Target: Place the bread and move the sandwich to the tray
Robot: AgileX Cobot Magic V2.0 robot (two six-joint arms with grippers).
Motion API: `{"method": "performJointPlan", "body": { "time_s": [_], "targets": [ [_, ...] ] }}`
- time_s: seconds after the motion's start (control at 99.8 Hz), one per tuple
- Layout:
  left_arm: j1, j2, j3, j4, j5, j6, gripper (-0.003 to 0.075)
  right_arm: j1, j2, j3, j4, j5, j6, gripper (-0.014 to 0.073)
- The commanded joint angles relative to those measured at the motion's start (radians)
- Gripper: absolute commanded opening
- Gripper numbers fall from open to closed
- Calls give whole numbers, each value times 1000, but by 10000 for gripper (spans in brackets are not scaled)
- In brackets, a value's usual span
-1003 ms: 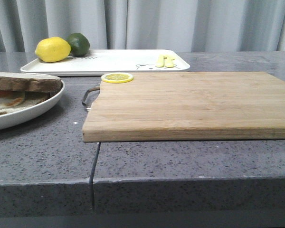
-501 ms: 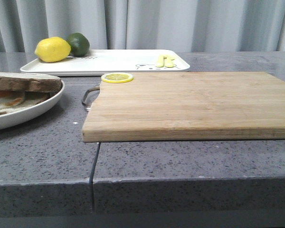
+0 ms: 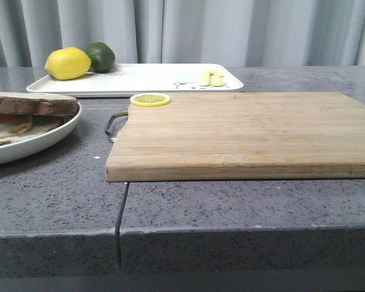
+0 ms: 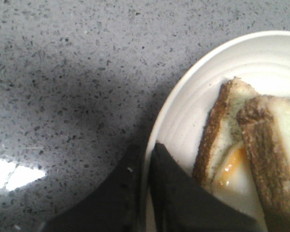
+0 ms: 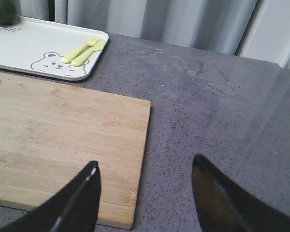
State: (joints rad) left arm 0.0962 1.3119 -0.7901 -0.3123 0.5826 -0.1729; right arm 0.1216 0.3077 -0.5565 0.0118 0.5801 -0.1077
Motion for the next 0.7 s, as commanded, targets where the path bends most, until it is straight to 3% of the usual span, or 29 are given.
{"method": "performJointPlan", "body": {
  "time_s": [0.0, 0.481, 0.692],
  "targets": [
    [1, -23, -27, -49, -38, -10, -19, -6, 9, -24, -12, -87, 0, 424],
    [1, -80, -119, -257, -37, -10, -19, -6, 9, -24, -12, -87, 0, 424],
    [1, -65, -191, -383, -34, 74, -19, -6, 9, -24, -12, -87, 0, 424]
  ]
}}
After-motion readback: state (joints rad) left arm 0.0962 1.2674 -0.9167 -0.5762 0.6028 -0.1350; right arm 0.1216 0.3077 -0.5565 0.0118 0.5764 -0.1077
